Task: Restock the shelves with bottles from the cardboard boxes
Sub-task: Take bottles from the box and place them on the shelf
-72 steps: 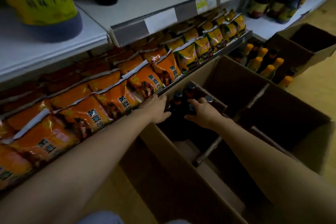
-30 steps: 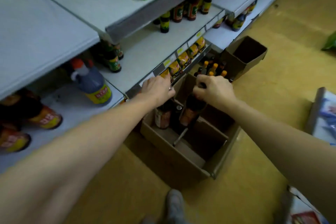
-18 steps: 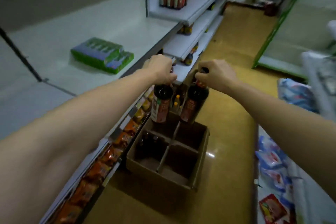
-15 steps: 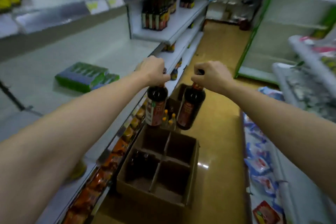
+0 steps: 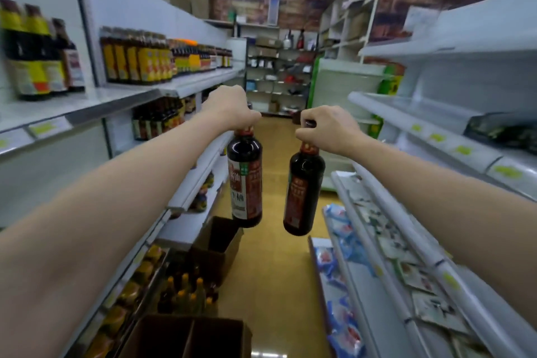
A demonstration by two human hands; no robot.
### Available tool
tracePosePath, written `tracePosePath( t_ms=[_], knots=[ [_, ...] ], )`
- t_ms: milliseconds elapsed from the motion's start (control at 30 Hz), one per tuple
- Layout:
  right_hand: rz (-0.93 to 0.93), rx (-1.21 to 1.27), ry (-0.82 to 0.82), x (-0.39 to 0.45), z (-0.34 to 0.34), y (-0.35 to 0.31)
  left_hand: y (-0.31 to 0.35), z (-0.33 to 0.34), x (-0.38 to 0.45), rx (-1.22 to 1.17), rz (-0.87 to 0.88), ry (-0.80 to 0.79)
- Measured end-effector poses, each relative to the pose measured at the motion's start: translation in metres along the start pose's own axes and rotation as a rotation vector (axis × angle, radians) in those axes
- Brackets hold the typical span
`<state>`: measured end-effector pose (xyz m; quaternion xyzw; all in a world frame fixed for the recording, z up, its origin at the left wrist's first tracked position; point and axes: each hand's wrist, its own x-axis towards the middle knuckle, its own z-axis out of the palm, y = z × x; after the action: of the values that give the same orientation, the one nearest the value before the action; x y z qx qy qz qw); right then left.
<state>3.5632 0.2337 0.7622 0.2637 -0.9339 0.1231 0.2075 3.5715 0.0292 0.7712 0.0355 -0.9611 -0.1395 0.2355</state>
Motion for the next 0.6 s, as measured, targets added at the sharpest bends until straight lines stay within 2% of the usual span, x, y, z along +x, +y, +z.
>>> tracePosePath(
  t_ms=[333, 600],
  knots=[
    [0.059, 0.037, 0.087, 0.056, -0.005, 0.093, 0.074, 0.048, 0.100, 0.061, 0.065, -0.050],
    [0.047, 0.006, 0.104, 0.187, 0.026, 0.181, 0.088, 0.104, 0.250, 0.121, 0.094, -0.075]
  ],
)
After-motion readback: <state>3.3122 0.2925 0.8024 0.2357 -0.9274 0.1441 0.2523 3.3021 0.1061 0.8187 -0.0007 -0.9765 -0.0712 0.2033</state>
